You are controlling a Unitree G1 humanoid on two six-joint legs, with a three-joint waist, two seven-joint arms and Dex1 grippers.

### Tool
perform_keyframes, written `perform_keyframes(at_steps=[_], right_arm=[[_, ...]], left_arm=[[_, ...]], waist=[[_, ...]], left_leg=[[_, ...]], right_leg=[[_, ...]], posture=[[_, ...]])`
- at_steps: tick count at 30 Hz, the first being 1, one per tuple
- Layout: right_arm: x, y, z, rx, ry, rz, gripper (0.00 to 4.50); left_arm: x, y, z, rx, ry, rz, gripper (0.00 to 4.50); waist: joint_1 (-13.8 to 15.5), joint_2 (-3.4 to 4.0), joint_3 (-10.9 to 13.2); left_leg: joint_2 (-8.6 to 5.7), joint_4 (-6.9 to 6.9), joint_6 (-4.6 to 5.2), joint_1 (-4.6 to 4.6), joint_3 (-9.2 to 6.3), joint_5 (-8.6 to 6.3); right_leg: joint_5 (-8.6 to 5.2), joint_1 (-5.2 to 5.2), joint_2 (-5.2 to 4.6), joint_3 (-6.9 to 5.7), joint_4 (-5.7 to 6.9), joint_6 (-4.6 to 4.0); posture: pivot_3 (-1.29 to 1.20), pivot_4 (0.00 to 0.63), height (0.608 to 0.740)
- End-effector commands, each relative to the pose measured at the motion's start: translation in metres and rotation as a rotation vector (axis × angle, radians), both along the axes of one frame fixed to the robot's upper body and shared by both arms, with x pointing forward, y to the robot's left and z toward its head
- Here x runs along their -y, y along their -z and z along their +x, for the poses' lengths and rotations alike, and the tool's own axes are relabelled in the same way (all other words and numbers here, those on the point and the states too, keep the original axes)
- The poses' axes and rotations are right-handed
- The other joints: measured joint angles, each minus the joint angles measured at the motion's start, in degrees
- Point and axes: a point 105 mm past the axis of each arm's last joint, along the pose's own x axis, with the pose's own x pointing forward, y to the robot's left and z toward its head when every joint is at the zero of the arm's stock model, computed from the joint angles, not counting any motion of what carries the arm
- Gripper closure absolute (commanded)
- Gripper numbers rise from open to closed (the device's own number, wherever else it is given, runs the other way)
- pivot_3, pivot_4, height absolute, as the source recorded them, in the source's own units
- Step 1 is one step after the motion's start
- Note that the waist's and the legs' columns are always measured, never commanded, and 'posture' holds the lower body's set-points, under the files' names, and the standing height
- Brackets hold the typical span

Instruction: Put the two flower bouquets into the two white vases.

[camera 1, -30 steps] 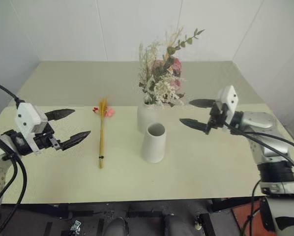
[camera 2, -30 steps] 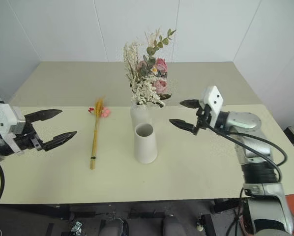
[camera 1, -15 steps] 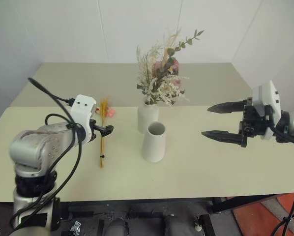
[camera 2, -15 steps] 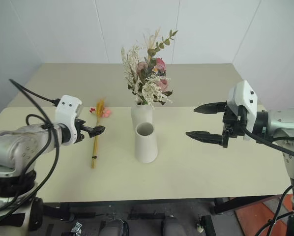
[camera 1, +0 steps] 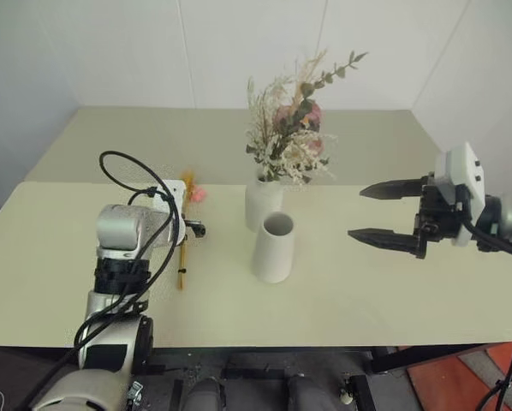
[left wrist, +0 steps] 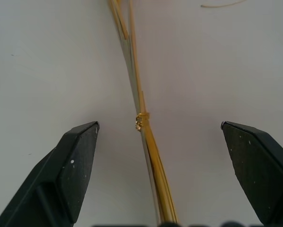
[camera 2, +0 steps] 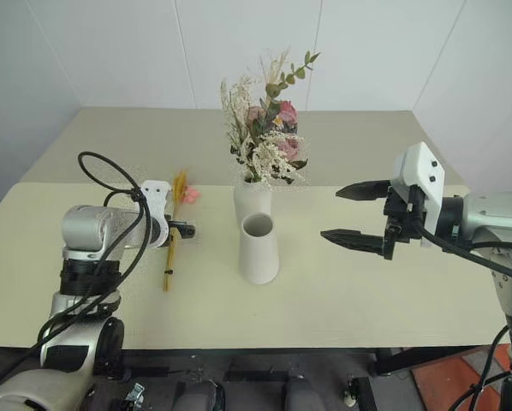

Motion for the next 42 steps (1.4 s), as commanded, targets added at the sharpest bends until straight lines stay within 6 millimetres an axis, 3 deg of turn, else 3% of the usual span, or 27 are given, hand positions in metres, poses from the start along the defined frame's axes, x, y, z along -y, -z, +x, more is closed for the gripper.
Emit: perform_keyframes(at_steps=[1, 15, 17, 22, 27, 30, 33, 38, 42], right_arm=[[0.004, -0.01, -0.005, 0.051, 0.021, -0.007, 0.01], [0.008, -0.007, -0.01, 0.05, 0.04, -0.01, 0.0], [0.009, -0.009, -0.014, 0.049, 0.028, -0.011, 0.0], [0.016, -0.013, -0.022, 0.052, 0.018, -0.014, 0.0], [0.033, -0.021, -0.037, 0.035, 0.034, -0.005, 0.0], [0.045, -0.019, -0.045, 0.011, 0.05, -0.019, 0.0], [0.054, -0.014, -0.051, -0.002, 0.064, -0.037, 0.0], [0.065, -0.005, -0.057, -0.01, 0.102, -0.045, 0.0], [0.071, 0.0, -0.058, -0.004, 0.154, -0.046, 0.0]], left_arm=[[-0.002, -0.01, 0.009, 0.03, -0.037, -0.005, 0.0], [-0.001, -0.011, 0.022, 0.013, -0.079, -0.064, 4.38], [-0.004, -0.015, 0.024, 0.042, -0.086, -0.043, 4.44], [-0.013, -0.046, 0.028, 0.252, -0.104, -0.044, 4.44], [-0.021, -0.126, 0.006, 0.601, 0.01, -0.294, 4.44], [-0.015, -0.181, -0.025, 0.85, 0.217, -0.493, 4.44], [-0.01, -0.215, -0.057, 1.024, 0.427, -0.612, 4.44], [0.005, -0.227, -0.086, 1.11, 0.7, -0.732, 4.44], [0.02, -0.222, -0.09, 1.121, 0.838, -0.834, 4.44]], waist=[[0.0, 0.0, 0.0], [0.1, 0.0, 0.0], [0.1, 0.0, 0.0], [0.1, -0.02, 0.0], [0.0, -0.03, 0.0], [0.0, -0.03, 0.0], [0.0, -0.02, 0.0], [0.1, -0.02, 0.0], [0.1, -0.03, 0.0]], left_leg=[[0.0, 0.0, 0.0, -0.01, 0.0, 0.0], [-0.03, 0.08, 0.0, -0.02, -0.02, 0.0], [-0.04, 0.08, 0.0, -0.01, -0.02, 0.0], [-0.02, 0.08, -0.01, -0.06, -0.02, 0.0], [-0.02, 0.08, 0.0, -0.11, -0.03, 0.0], [-0.01, 0.08, -0.01, -0.07, 0.0, 0.0], [0.0, 0.12, -0.01, 0.0, 0.01, 0.0], [-0.02, 0.23, -0.01, 0.1, 0.02, 0.0], [-0.02, 0.24, -0.01, 0.14, 0.03, 0.0]], right_leg=[[0.0, -0.01, 0.0, 0.0, 0.0, 0.0], [0.01, 0.03, -0.03, -0.01, 0.01, 0.04], [0.02, 0.03, -0.03, -0.01, 0.02, 0.04], [0.02, 0.01, -0.03, -0.01, 0.0, 0.04], [0.02, -0.04, -0.04, 0.0, 0.0, 0.04], [0.02, 0.0, -0.05, 0.01, 0.0, 0.05], [0.01, 0.09, -0.05, 0.0, 0.01, 0.05], [0.02, 0.25, -0.04, -0.01, 0.04, 0.1], [0.02, 0.3, -0.03, 0.0, 0.02, 0.12]], posture=[[0.0, 0.15, 0.74], [0.0, 0.15, 0.74], [0.0, 0.15, 0.74], [0.0, 0.15, 0.74], [0.0, 0.15, 0.74], [0.0, 0.15, 0.74], [0.0, 0.15, 0.74], [0.0, 0.15, 0.74], [0.0, 0.15, 0.74]])
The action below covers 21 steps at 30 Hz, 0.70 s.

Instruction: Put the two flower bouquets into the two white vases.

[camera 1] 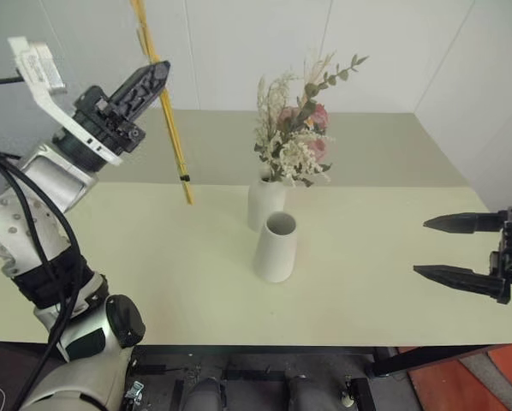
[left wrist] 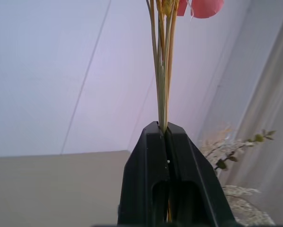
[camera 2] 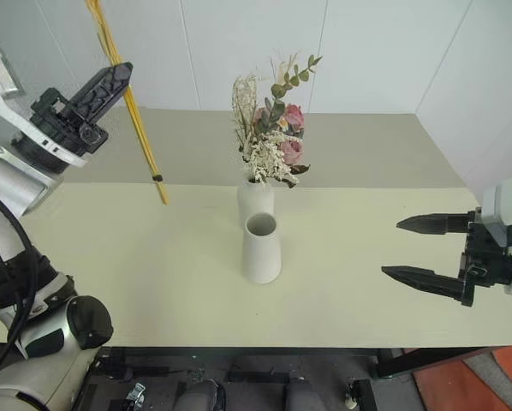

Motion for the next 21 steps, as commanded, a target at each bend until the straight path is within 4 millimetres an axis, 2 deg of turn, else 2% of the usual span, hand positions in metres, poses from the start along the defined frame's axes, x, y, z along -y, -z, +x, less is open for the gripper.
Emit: perform_keyframes(at_steps=[1, 5, 13, 21], right_arm=[[0.004, -0.009, -0.002, 0.083, 0.038, -0.021, 0.0], [0.004, -0.007, -0.005, 0.092, 0.048, -0.011, 0.0], [0.009, -0.005, -0.01, 0.091, 0.085, -0.012, 0.0], [0.008, -0.004, -0.013, 0.097, 0.092, -0.008, 0.0]], left_arm=[[0.013, -0.004, -0.005, 0.08, 0.12, -0.041, 4.44], [0.026, -0.002, 0.003, 0.114, 0.179, -0.077, 4.44], [0.054, 0.0, 0.0, 0.238, 0.329, -0.129, 4.44], [0.079, 0.013, 0.0, 0.274, 0.39, -0.069, 4.44]], waist=[[0.0, 0.0, 0.0], [0.0, -0.01, 0.0], [-0.1, -0.01, 0.0], [-0.1, -0.01, 0.0]], left_leg=[[0.0, 0.0, 0.0, 0.0, 0.0, 0.0], [-0.01, 0.01, 0.0, -0.01, 0.0, 0.0], [-0.01, 0.01, 0.01, -0.06, 0.0, 0.0], [-0.01, 0.01, 0.01, -0.06, 0.0, 0.0]], right_leg=[[0.0, 0.0, 0.01, 0.0, 0.0, 0.0], [0.01, 0.01, 0.01, 0.01, 0.0, 0.0], [0.0, -0.03, 0.02, 0.02, -0.04, 0.0], [0.0, 0.0, 0.03, 0.03, -0.06, 0.01]], posture=[[0.0, 0.15, 0.74], [0.0, 0.15, 0.74], [0.0, 0.15, 0.74], [0.0, 0.15, 0.74]])
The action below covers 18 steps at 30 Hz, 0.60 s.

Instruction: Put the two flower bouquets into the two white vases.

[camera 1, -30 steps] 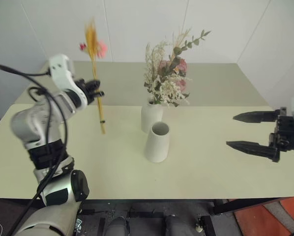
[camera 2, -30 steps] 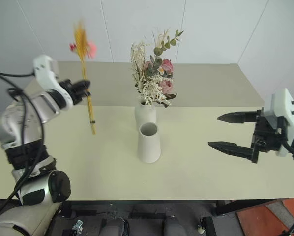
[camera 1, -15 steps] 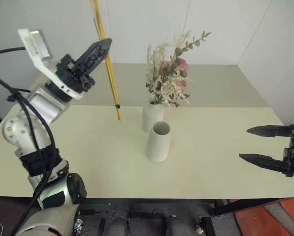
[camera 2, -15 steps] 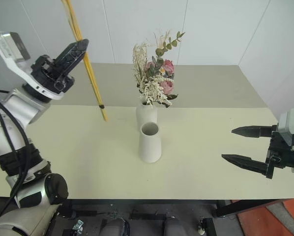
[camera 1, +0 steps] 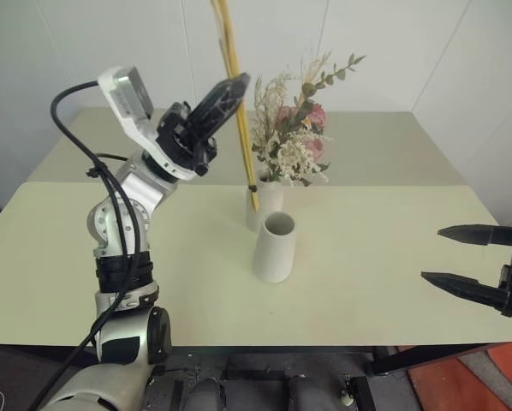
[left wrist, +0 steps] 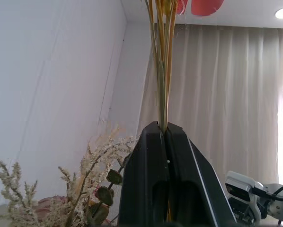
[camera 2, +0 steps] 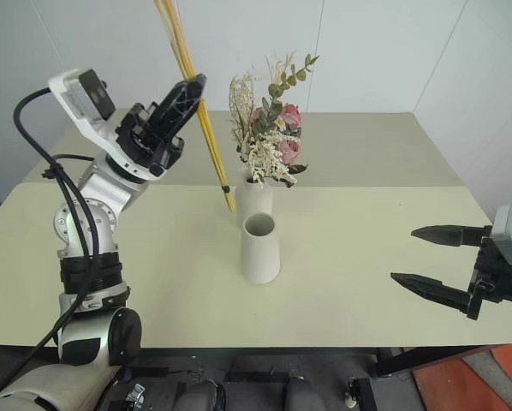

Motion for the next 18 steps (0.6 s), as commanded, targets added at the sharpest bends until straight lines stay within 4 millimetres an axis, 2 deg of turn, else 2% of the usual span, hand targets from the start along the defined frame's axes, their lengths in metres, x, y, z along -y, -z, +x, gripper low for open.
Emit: perform_keyframes(at_steps=[1, 8, 18], right_arm=[[0.0, -0.013, -0.005, 0.07, 0.004, -0.012, 0.0], [0.001, -0.011, -0.006, 0.076, 0.01, -0.009, 0.0], [0.003, -0.012, -0.008, 0.086, 0.023, -0.019, 0.0]], left_arm=[[0.007, -0.002, -0.003, 0.055, 0.007, 0.003, 4.44], [0.025, 0.013, 0.004, 0.074, 0.019, 0.048, 4.44], [0.041, 0.027, 0.011, 0.077, 0.049, 0.071, 4.44]], waist=[[0.0, 0.0, 0.0], [0.1, 0.0, 0.0], [0.0, 0.0, 0.0]], left_leg=[[0.0, 0.0, 0.0, 0.01, 0.0, 0.0], [-0.01, 0.01, 0.0, 0.01, 0.0, 0.0], [-0.01, 0.01, 0.01, 0.0, 0.0, 0.0]], right_leg=[[0.0, 0.0, 0.0, 0.0, 0.0, 0.0], [0.0, 0.02, 0.0, 0.0, 0.0, 0.01], [0.01, 0.01, 0.0, 0.0, -0.01, 0.01]], posture=[[0.0, 0.15, 0.74], [0.0, 0.15, 0.74], [0.0, 0.15, 0.74]])
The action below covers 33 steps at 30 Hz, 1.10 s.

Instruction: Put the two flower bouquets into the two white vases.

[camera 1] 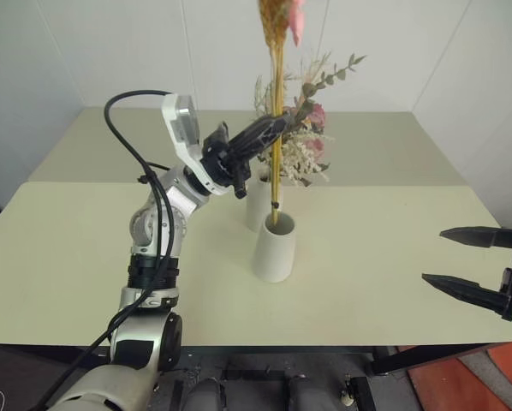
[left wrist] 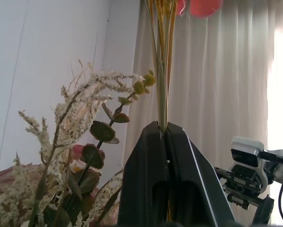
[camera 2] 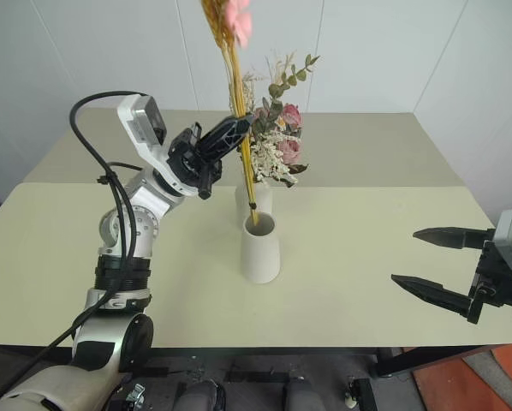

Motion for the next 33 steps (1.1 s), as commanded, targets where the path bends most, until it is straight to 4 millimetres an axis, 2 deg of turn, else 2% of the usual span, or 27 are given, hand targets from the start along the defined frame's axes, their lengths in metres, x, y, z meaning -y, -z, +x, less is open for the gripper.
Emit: perform_keyframes(at_steps=[1, 12, 15, 17, 25, 29, 33], right_arm=[[0.002, -0.012, -0.004, 0.065, 0.005, -0.024, 0.0], [0.002, -0.009, -0.004, 0.062, 0.004, -0.031, 0.0], [0.002, -0.008, -0.003, 0.064, 0.002, -0.031, 0.0], [0.002, -0.008, -0.002, 0.065, 0.001, -0.031, 0.0], [0.002, -0.009, 0.0, 0.07, -0.003, -0.034, 0.0], [0.003, -0.01, -0.001, 0.07, -0.001, -0.038, 0.0], [0.004, -0.01, -0.002, 0.067, 0.002, -0.041, 0.0]], left_arm=[[0.006, -0.003, -0.005, 0.051, 0.021, 0.011, 4.44], [0.009, 0.021, -0.016, 0.058, 0.06, 0.128, 4.44], [0.007, 0.025, -0.015, 0.054, 0.044, 0.143, 3.84], [0.006, 0.025, -0.016, 0.06, 0.048, 0.147, 3.27], [0.002, 0.036, -0.016, 0.062, 0.026, 0.228, 0.64], [-0.014, 0.04, -0.019, 0.058, -0.003, 0.265, 0.64], [-0.043, 0.044, -0.026, 0.061, -0.04, 0.326, 0.64]], waist=[[0.0, 0.0, 0.0], [-0.1, 0.01, 0.0], [0.0, 0.01, 0.0], [0.0, 0.01, 0.0], [0.0, 0.01, 0.0], [-0.2, 0.02, 0.0], [-0.4, 0.03, 0.0]], left_leg=[[0.0, 0.0, 0.0, 0.0, 0.0, 0.0], [0.01, 0.0, 0.0, 0.01, 0.0, 0.0], [0.0, 0.0, 0.0, 0.01, 0.0, 0.0], [0.01, -0.01, 0.0, 0.01, 0.0, 0.0], [0.01, 0.0, 0.0, 0.02, 0.0, 0.0], [0.02, -0.01, 0.0, 0.02, 0.0, 0.0], [0.03, -0.02, 0.0, 0.03, 0.0, 0.0]], right_leg=[[0.0, 0.0, 0.0, 0.0, -0.01, 0.0], [0.0, -0.01, 0.01, 0.01, 0.01, 0.0], [0.0, 0.0, 0.01, 0.01, 0.01, 0.01], [0.0, 0.0, 0.01, 0.01, 0.0, 0.01], [0.0, 0.0, 0.01, 0.01, 0.0, 0.01], [0.0, -0.02, 0.01, 0.02, 0.01, 0.01], [0.0, -0.04, 0.01, 0.02, 0.02, 0.0]], posture=[[0.0, 0.15, 0.74], [0.0, 0.15, 0.74], [0.0, 0.15, 0.74], [0.0, 0.15, 0.74], [0.0, 0.15, 0.74], [0.0, 0.15, 0.74], [0.0, 0.15, 0.74]])
